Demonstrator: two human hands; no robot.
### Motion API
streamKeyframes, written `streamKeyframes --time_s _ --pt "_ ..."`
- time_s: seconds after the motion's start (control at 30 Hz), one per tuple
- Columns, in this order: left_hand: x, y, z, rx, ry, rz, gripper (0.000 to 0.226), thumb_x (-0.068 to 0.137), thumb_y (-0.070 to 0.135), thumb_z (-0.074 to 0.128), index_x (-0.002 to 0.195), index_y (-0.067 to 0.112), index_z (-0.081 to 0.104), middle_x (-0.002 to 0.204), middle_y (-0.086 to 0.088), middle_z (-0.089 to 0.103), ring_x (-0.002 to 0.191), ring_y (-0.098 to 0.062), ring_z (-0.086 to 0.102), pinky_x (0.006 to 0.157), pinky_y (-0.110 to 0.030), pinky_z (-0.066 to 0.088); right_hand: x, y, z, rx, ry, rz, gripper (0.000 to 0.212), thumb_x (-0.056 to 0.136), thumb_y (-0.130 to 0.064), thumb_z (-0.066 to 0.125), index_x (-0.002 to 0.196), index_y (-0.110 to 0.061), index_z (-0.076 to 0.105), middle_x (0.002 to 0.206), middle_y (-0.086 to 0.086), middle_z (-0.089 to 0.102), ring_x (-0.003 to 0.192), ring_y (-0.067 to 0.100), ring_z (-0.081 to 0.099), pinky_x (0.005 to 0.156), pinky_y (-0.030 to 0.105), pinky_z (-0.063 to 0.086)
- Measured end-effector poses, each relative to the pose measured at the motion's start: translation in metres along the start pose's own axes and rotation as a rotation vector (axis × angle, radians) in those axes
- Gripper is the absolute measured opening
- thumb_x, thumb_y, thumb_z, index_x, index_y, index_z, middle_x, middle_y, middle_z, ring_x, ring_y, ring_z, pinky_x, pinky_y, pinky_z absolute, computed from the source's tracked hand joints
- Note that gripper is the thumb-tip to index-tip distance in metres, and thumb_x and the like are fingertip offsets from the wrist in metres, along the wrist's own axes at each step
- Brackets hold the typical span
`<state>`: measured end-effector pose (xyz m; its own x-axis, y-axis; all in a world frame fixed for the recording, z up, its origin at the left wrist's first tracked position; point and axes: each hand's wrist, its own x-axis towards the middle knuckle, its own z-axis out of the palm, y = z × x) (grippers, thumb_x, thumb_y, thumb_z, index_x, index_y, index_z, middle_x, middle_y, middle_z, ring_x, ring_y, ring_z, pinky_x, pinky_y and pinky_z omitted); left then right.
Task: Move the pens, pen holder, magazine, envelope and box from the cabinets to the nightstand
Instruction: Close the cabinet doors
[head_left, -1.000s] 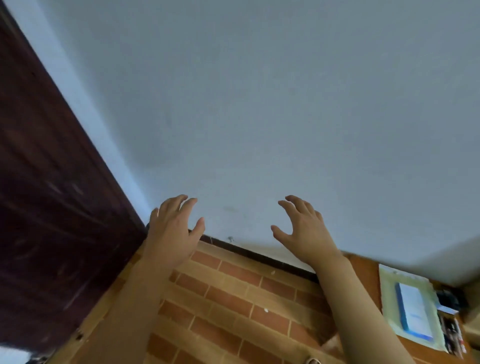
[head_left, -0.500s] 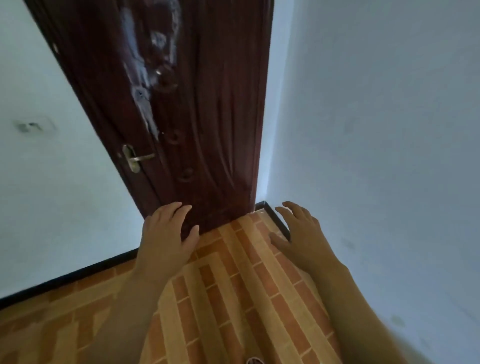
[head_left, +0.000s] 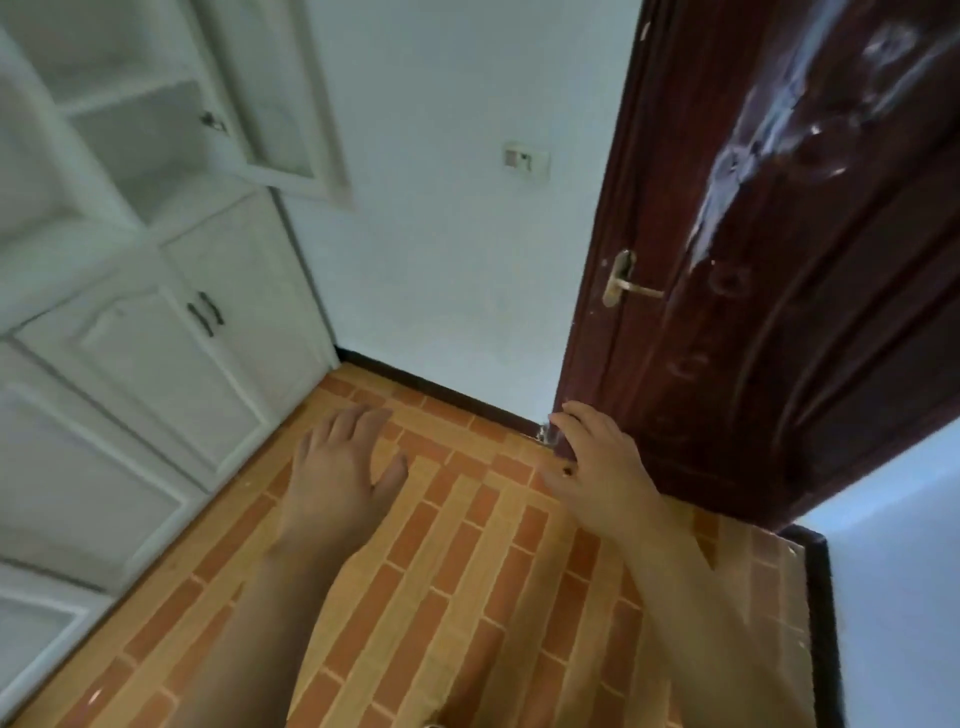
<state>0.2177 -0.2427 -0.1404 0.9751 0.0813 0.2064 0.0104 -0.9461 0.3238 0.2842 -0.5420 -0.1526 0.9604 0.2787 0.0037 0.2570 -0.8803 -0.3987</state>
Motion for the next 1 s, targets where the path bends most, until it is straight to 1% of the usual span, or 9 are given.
streamKeyframes --time_s 0.07,0.17,0.27,0.4,0.47,0.53,0.6,0.83,1.0 --pt "-0.023 -0.028 -0.013 0.037 0.034 -0.123 0.057 0.096 0.058 0.043 0.142 0.026 0.053 0.147 -0.001 0.052 0.136 -0.027 0.046 0.112 -0.053 0.04 0.019 -0.029 0.014 0.028 -0.055 -0.11 0.062 0.1 -0.054 0.054 0.155 -0.027 0.042 0.163 -0.008 0.032 0.151 0.015 0.027 0.121 0.044 0.029" --pt "-0.066 -0.069 -0.035 0.084 0.089 -0.31 0.061 0.095 0.061 0.04 0.143 0.026 0.053 0.147 -0.002 0.053 0.137 -0.027 0.046 0.113 -0.052 0.04 0.041 -0.081 0.034 0.017 -0.136 -0.29 0.067 0.1 -0.058 0.053 0.158 -0.03 0.036 0.166 -0.011 0.027 0.153 0.017 0.026 0.123 0.045 0.03" --pt "-0.115 -0.104 -0.059 0.122 0.15 -0.491 0.055 0.097 0.054 0.052 0.145 0.027 0.051 0.149 -0.001 0.052 0.139 -0.026 0.043 0.115 -0.051 0.038 0.051 -0.141 0.052 0.046 -0.193 -0.454 0.067 0.1 -0.06 0.052 0.158 -0.033 0.034 0.166 -0.012 0.025 0.154 0.015 0.025 0.123 0.042 0.031" --pt "-0.173 -0.147 -0.1 0.168 0.247 -0.654 0.054 0.099 0.051 0.053 0.147 0.026 0.05 0.151 -0.001 0.05 0.142 -0.027 0.041 0.116 -0.052 0.036 0.049 -0.223 0.069 0.076 -0.25 -0.647 0.066 0.101 -0.056 0.055 0.158 -0.031 0.036 0.167 -0.013 0.025 0.154 0.013 0.023 0.125 0.041 0.029" --pt "-0.198 -0.173 -0.123 0.184 0.302 -0.715 0.054 0.099 0.05 0.054 0.147 0.025 0.05 0.152 -0.003 0.049 0.143 -0.027 0.04 0.117 -0.053 0.036 0.047 -0.264 0.077 0.068 -0.262 -0.727 0.066 0.101 -0.056 0.055 0.159 -0.032 0.036 0.166 -0.014 0.024 0.154 0.012 0.021 0.126 0.043 0.028" --pt "-0.219 -0.199 -0.147 0.208 0.347 -0.753 0.054 0.1 0.05 0.053 0.147 0.025 0.049 0.152 -0.003 0.049 0.143 -0.027 0.04 0.117 -0.054 0.036 0.047 -0.305 0.084 0.049 -0.255 -0.795 0.066 0.1 -0.058 0.053 0.158 -0.031 0.036 0.166 -0.013 0.025 0.154 0.011 0.021 0.126 0.047 0.028" --pt "-0.233 -0.224 -0.169 0.226 0.373 -0.775 0.054 0.1 0.048 0.055 0.148 0.024 0.05 0.153 -0.004 0.049 0.144 -0.027 0.039 0.118 -0.054 0.035 0.049 -0.345 0.089 0.023 -0.235 -0.849 0.066 0.1 -0.058 0.051 0.157 -0.03 0.037 0.166 -0.01 0.027 0.154 0.012 0.021 0.125 0.048 0.028" --pt "-0.258 -0.308 -0.236 0.261 0.455 -0.79 0.053 0.099 0.046 0.058 0.147 0.025 0.049 0.151 -0.003 0.049 0.143 -0.027 0.04 0.116 -0.054 0.035 0.051 -0.477 0.106 0.014 -0.205 -0.964 0.063 0.102 -0.051 0.053 0.158 -0.028 0.038 0.168 -0.007 0.026 0.153 0.013 0.021 0.125 0.041 0.023" --pt "-0.289 -0.355 -0.266 0.299 0.466 -0.827 0.055 0.098 0.047 0.056 0.147 0.025 0.049 0.152 -0.003 0.049 0.143 -0.026 0.04 0.117 -0.052 0.034 0.047 -0.555 0.134 0.021 -0.206 -1.026 0.064 0.101 -0.052 0.053 0.158 -0.026 0.038 0.168 -0.004 0.026 0.154 0.016 0.021 0.126 0.042 0.021"
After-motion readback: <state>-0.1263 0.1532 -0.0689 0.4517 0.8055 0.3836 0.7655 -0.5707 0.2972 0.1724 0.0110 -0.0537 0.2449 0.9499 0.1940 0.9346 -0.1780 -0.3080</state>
